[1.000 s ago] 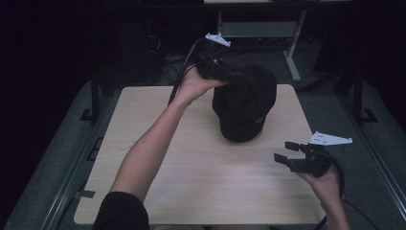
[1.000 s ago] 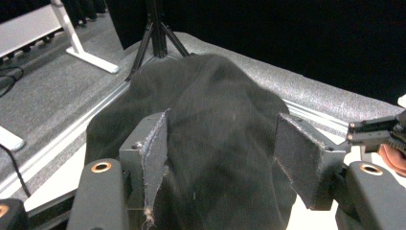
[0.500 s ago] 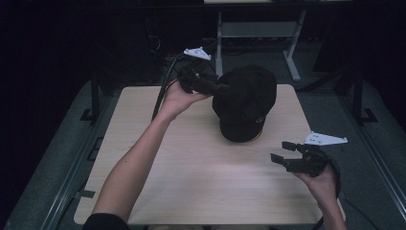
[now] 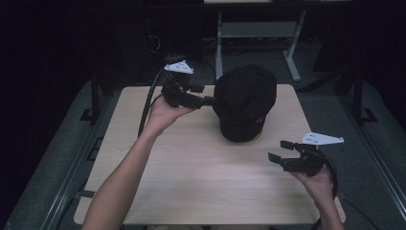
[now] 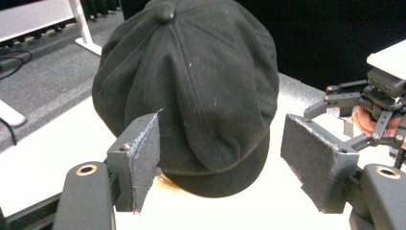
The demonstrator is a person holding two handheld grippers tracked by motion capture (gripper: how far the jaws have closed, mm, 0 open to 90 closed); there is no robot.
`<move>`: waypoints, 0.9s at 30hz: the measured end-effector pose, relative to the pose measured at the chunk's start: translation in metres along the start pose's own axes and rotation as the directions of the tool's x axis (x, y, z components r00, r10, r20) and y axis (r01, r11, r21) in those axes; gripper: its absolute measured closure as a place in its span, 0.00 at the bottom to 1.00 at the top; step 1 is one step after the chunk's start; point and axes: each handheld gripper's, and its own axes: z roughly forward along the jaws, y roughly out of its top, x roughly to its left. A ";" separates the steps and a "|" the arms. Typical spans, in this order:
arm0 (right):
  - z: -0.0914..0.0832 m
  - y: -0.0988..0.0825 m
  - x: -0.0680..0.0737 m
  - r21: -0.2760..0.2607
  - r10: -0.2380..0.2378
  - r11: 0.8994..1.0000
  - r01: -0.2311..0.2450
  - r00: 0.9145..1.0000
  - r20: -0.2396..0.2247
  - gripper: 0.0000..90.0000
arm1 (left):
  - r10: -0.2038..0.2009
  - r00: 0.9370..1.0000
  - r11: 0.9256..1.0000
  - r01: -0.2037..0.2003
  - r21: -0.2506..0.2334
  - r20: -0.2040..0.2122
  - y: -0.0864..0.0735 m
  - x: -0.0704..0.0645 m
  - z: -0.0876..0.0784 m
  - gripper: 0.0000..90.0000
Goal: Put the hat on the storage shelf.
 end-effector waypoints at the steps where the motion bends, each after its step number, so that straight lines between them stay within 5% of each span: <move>1: 0.000 0.000 0.000 0.002 -0.002 1.000 0.002 1.000 0.006 0.23 | -0.002 1.000 1.000 0.002 0.002 -0.003 -0.005 0.000 -0.003 0.32; 27: 0.007 0.001 0.007 0.048 -0.031 0.998 0.030 0.999 0.037 0.21 | -0.020 0.999 1.000 0.020 0.001 -0.037 -0.054 -0.002 -0.034 0.28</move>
